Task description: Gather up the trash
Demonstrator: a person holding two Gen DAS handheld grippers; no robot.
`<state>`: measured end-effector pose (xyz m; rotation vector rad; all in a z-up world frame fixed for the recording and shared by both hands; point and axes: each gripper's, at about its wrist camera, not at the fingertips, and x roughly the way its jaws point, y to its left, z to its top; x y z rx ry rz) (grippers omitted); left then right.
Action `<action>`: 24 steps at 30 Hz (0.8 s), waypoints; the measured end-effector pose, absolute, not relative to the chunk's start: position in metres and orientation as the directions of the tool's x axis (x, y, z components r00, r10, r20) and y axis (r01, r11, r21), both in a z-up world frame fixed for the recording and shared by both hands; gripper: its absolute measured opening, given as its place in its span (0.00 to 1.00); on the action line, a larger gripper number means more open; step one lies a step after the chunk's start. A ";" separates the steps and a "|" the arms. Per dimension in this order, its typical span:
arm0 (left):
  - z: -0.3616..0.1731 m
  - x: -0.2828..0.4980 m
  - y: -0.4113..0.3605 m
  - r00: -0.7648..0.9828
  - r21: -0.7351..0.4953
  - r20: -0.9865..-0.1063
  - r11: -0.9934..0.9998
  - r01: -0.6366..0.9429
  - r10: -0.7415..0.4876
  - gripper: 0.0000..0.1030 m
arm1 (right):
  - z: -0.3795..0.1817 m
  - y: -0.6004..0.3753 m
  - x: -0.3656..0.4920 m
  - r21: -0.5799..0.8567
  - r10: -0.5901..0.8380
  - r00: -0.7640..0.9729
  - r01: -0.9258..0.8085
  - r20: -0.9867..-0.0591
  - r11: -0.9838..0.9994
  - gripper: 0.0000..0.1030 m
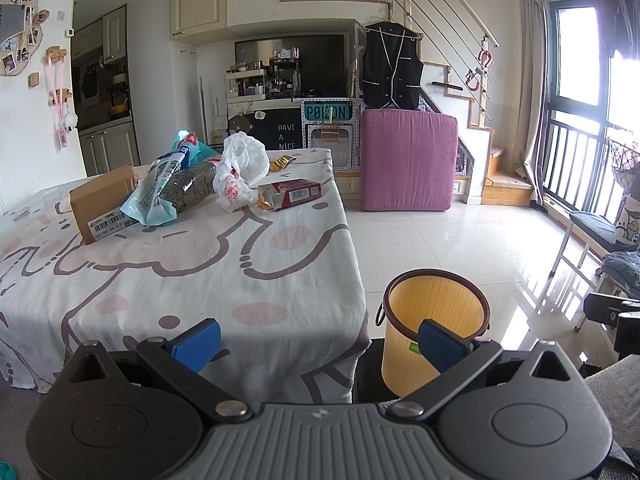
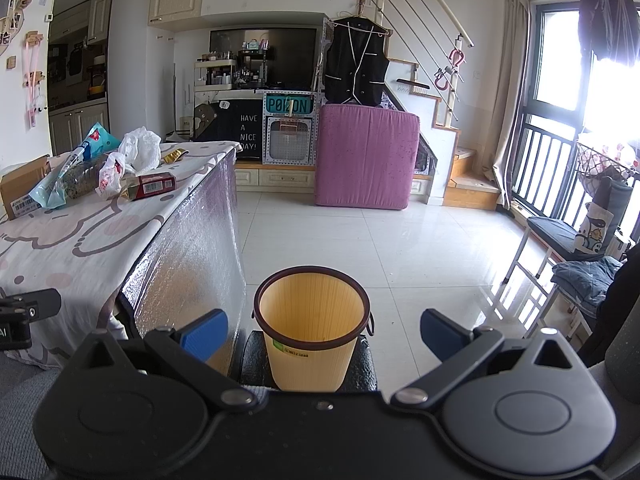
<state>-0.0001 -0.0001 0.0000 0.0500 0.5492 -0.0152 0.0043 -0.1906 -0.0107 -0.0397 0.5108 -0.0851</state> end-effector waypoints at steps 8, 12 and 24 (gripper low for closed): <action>0.000 0.000 0.000 0.853 0.043 -0.522 0.999 0.028 -0.002 1.00 | -0.010 -0.191 0.004 -0.060 -0.092 0.869 0.072 -0.487 0.996 1.00; 0.000 0.000 0.000 0.852 0.042 -0.523 0.999 0.028 -0.002 1.00 | -0.010 -0.192 0.004 -0.059 -0.091 0.868 0.072 -0.487 0.996 1.00; 0.000 0.000 0.000 0.853 0.042 -0.522 0.999 0.028 -0.002 1.00 | -0.011 -0.193 0.003 -0.059 -0.091 0.868 0.072 -0.488 0.996 1.00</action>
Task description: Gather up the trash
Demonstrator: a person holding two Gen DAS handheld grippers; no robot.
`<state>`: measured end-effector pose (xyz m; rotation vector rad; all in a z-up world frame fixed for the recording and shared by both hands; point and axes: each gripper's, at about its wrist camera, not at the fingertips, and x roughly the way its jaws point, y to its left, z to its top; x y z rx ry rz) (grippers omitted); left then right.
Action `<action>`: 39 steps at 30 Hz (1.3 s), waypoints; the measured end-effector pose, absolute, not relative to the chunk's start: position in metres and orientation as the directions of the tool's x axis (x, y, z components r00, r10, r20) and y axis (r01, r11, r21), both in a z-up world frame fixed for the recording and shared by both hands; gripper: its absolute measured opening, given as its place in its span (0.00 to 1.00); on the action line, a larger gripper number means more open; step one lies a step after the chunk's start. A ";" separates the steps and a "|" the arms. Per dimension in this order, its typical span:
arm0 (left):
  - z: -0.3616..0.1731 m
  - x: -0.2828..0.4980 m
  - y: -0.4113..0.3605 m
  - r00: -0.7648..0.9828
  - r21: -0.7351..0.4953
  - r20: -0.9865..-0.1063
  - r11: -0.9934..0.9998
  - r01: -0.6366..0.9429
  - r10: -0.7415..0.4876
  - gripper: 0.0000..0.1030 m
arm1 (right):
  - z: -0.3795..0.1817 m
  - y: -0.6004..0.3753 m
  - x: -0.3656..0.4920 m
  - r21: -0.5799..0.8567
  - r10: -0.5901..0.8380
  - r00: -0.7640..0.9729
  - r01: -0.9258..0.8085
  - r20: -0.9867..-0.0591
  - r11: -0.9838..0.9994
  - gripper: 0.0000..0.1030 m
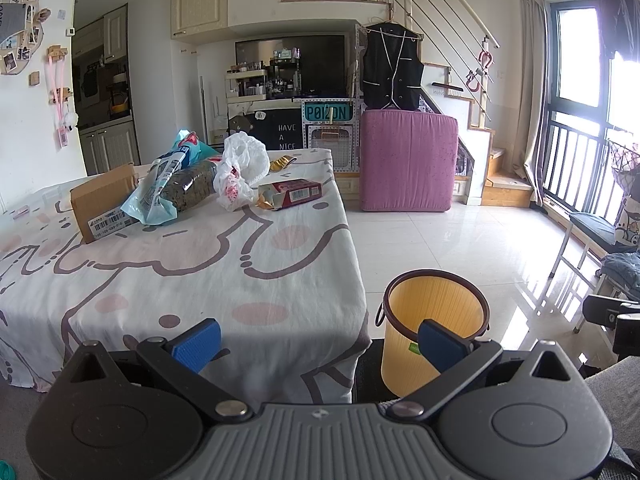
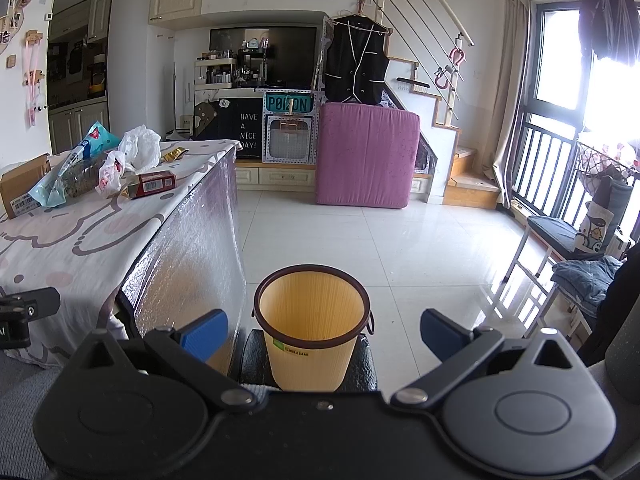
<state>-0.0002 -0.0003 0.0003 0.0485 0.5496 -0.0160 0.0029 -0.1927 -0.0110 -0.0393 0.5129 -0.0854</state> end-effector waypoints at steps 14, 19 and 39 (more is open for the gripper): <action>-0.008 0.001 0.000 0.850 0.042 -0.526 0.999 0.033 -0.006 1.00 | -0.018 -0.189 0.012 -0.051 -0.078 0.857 0.061 -0.509 0.997 1.00; -0.008 0.004 0.016 0.853 -0.016 -0.522 1.000 0.004 -0.012 1.00 | -0.022 -0.184 0.024 -0.063 -0.065 0.848 0.037 -0.525 0.997 1.00; 0.015 0.084 0.178 0.847 -0.080 -0.436 0.924 -0.373 0.304 1.00 | -0.008 -0.061 0.148 -0.101 0.123 0.870 -0.193 -0.478 0.976 1.00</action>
